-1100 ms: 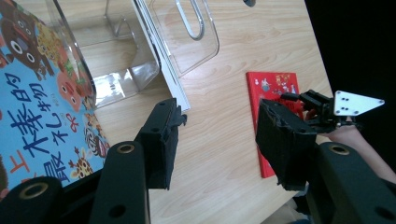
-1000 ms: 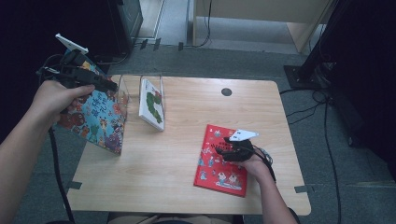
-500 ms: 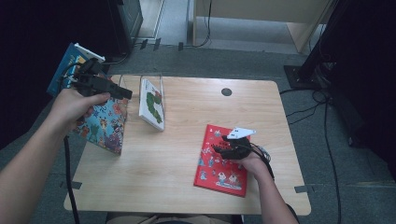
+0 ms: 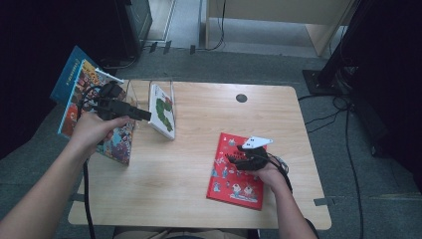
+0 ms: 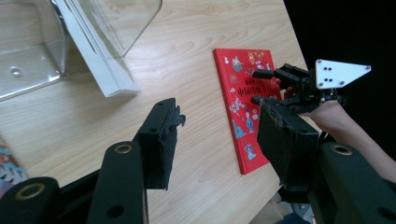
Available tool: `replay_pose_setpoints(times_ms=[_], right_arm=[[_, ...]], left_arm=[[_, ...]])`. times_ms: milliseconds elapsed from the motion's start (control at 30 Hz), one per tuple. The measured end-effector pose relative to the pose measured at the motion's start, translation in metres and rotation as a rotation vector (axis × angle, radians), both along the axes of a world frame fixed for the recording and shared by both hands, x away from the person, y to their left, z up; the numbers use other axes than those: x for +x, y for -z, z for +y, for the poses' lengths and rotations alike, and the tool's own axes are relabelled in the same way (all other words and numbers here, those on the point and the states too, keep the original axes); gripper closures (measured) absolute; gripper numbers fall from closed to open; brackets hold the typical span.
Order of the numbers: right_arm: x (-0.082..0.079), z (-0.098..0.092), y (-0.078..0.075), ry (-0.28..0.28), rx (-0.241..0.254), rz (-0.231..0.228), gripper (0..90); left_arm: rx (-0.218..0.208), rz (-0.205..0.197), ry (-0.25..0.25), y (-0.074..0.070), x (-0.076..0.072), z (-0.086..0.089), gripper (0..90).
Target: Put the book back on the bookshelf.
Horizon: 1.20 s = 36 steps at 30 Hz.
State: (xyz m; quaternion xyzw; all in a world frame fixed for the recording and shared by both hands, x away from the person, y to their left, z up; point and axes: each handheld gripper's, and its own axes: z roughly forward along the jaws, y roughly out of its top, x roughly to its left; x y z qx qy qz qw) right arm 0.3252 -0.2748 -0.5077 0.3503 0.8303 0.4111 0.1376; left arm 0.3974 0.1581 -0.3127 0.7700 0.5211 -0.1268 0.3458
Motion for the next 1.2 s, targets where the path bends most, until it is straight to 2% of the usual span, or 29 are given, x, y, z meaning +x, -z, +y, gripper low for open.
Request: replay_pose_setpoints(times_ms=[67,167,333,400,733,933,1100,1200], right_arm=[[0.0,-0.001,0.0,0.005,-0.004,0.003,37.9],[0.0,-0.001,0.0,0.019,0.003,0.0,37.9],[-0.003,-0.005,0.001,0.034,-0.008,0.02,38.1],[-0.004,-0.007,0.001,0.046,0.002,0.017,39.1],[-0.007,-0.012,-0.004,0.065,0.003,-0.006,42.5],[-0.012,-0.017,-0.005,0.079,0.002,-0.022,42.3],[-0.016,-0.023,-0.006,0.111,0.0,-0.023,42.4],[-0.018,-0.028,-0.006,0.133,-0.004,-0.022,40.9]], left_arm=[[0.029,-0.01,0.011,0.005,-0.001,-0.003,48.3],[0.001,-0.001,0.025,0.013,-0.001,-0.005,48.2],[0.018,-0.01,0.039,0.029,-0.002,-0.01,48.0],[0.047,-0.018,0.041,0.035,-0.002,-0.015,47.6],[-0.012,-0.018,0.063,0.066,-0.009,-0.024,47.8],[-0.003,-0.031,0.076,0.081,-0.012,-0.03,47.8],[-0.002,-0.033,0.098,0.094,-0.013,-0.04,47.7],[0.013,-0.042,0.113,0.103,-0.014,-0.045,47.6]])
